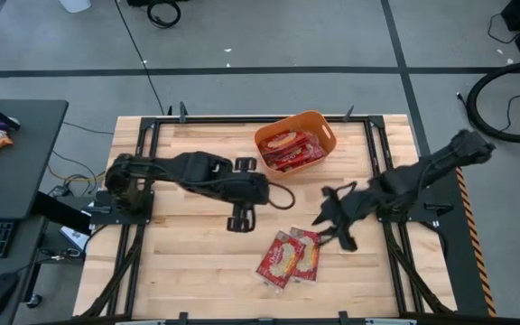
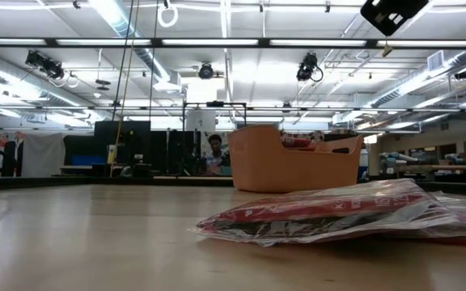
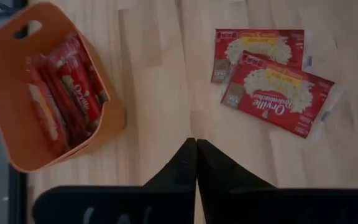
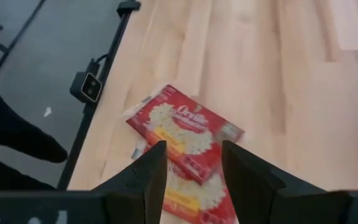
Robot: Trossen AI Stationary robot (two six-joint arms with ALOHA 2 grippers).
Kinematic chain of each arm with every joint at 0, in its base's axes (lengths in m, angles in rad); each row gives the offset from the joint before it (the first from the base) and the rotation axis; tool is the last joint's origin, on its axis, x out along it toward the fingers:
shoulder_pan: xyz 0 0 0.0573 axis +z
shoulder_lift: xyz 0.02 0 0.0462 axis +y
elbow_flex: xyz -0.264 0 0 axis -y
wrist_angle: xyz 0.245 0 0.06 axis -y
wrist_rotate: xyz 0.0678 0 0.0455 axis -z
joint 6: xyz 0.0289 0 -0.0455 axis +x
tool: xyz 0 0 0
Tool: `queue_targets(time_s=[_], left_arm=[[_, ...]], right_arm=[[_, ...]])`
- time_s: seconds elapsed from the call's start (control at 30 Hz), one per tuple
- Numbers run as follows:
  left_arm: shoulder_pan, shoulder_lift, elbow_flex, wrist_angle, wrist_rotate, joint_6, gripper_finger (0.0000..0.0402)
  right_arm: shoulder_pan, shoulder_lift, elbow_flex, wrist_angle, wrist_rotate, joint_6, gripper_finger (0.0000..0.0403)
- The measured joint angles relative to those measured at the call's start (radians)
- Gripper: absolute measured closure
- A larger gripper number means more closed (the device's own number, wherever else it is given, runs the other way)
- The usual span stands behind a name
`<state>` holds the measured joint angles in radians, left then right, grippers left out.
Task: Sort popcorn bags into baskets
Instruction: Put the red popcorn bag into the orange bin
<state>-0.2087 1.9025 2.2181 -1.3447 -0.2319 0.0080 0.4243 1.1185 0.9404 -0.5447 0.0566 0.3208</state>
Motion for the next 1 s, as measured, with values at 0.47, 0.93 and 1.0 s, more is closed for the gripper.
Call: queue_targets(time_s=[0.47,0.93,1.0], left_arm=[[-0.164,-0.032,0.0,-0.072,-0.044,-0.03,0.0389],[-0.239,-0.106,-0.114,-0.104,-0.164,-0.114,0.0389],[-0.243,-0.173,-0.242,-0.028,-0.168,-0.147,0.0389]], right_arm=[[0.151,0.328,0.015,0.229,0.075,-0.243,0.0243],[0.171,0.6,0.139,0.236,0.047,-0.377,0.0236],[0.171,0.622,0.144,0.234,0.053,-0.397,0.0236]])
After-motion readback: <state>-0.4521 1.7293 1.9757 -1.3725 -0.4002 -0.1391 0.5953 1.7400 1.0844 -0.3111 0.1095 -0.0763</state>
